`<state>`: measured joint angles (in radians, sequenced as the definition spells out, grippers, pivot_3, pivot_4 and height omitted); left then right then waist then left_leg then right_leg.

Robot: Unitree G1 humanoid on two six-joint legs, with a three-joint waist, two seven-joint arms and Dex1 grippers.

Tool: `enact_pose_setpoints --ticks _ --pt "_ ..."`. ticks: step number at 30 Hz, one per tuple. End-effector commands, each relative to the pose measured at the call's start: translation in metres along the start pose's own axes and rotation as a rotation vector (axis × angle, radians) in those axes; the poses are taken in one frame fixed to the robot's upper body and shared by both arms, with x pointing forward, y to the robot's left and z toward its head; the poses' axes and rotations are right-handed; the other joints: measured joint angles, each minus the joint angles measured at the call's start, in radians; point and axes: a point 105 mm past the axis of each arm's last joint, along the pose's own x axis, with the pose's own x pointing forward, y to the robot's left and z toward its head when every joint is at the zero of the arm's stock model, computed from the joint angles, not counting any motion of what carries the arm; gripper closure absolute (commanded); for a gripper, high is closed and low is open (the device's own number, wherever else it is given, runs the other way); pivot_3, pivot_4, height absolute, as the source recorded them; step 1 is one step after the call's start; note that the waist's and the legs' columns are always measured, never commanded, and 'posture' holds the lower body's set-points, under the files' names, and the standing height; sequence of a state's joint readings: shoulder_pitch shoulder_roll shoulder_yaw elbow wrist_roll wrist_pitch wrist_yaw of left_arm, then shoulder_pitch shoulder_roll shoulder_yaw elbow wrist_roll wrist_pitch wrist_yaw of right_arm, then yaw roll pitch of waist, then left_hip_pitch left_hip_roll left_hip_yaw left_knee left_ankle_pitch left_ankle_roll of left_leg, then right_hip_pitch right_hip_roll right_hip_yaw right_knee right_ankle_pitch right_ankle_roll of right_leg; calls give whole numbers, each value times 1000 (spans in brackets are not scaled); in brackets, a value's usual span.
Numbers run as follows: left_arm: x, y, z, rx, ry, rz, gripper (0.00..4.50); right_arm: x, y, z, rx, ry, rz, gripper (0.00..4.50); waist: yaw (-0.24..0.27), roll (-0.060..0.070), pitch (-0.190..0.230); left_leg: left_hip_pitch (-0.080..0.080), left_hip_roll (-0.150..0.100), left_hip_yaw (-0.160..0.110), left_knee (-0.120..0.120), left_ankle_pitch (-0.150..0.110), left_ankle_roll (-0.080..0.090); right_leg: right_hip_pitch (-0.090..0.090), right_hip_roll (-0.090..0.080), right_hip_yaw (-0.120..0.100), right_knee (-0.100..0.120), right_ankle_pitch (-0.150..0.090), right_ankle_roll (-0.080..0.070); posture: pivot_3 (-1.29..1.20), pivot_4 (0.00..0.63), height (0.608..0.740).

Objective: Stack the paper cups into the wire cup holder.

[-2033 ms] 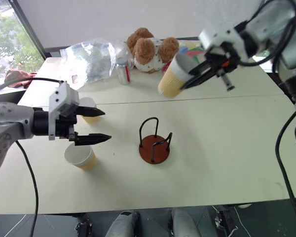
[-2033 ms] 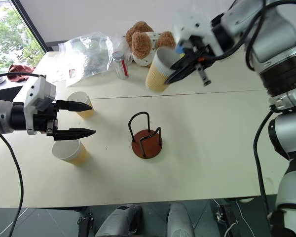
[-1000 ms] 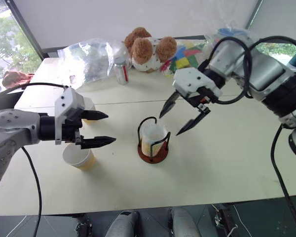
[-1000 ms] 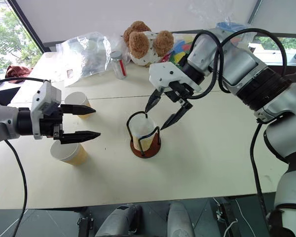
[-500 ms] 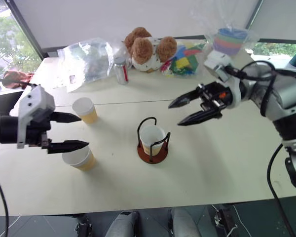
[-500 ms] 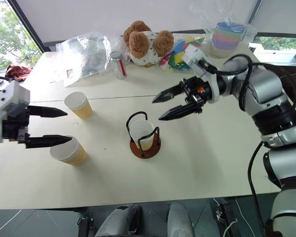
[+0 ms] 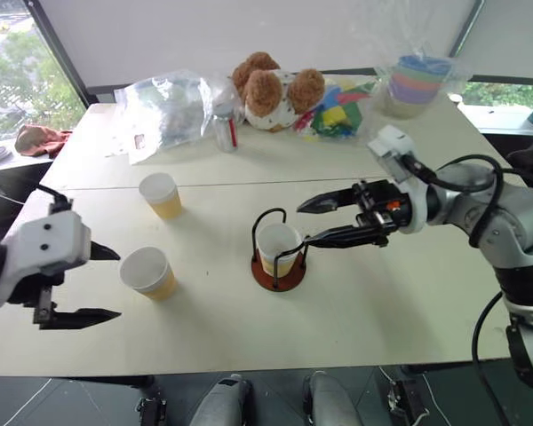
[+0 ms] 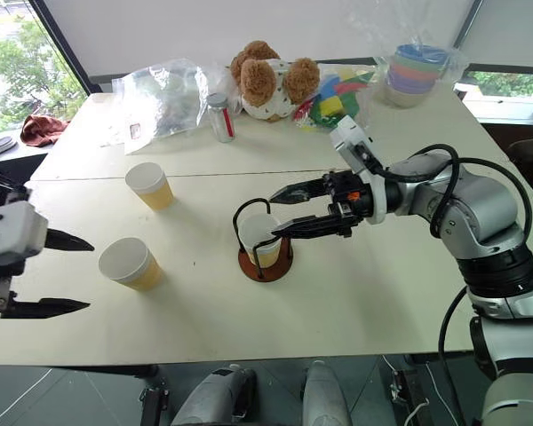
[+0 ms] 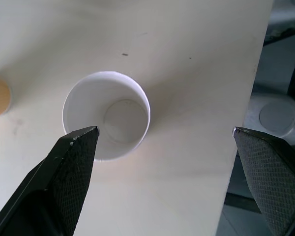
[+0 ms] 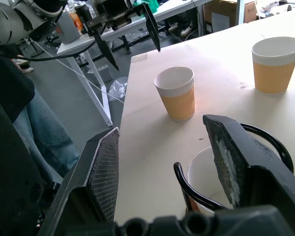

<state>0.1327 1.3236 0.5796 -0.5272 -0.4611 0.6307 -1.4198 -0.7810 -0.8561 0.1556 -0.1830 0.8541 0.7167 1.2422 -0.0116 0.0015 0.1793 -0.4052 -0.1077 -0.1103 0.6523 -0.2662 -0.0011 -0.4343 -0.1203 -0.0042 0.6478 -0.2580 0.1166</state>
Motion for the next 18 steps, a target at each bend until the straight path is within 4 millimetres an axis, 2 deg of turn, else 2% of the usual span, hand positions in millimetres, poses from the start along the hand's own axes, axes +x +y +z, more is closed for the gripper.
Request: enact_pose_setpoints --ticks 1,6,11,14,18 --pt "12 6 -4 88 -3 7 0 -3 5 12 -48 -12 -21 1577 0 0 0 0 0 0 0 0 -1 0 0 0 0 0 0 0 150 740" --pt "27 14 -17 140 0 0 0 -5 7 14 -44 -10 -42 1577 -1 0 0 0 1 0 0 1 -1 0 0 0 0 0 0 0 150 740" --pt "39 15 -24 171 -7 -43 0 -8 7 16 -38 -6 -67 1577 -1 0 0 0 1 0 0 0 0 0 1 0 0 0 0 0 150 740" --pt "44 17 -26 192 -2 -61 863 -9 6 17 -39 -8 -84 1534 -1 0 0 0 1 0 0 0 0 0 1 0 0 0 0 0 150 740" --pt "50 17 -31 223 21 -85 2684 -10 4 18 -43 -10 -99 1534 -1 0 0 0 0 0 0 0 0 0 1 0 0 0 0 0 150 740"
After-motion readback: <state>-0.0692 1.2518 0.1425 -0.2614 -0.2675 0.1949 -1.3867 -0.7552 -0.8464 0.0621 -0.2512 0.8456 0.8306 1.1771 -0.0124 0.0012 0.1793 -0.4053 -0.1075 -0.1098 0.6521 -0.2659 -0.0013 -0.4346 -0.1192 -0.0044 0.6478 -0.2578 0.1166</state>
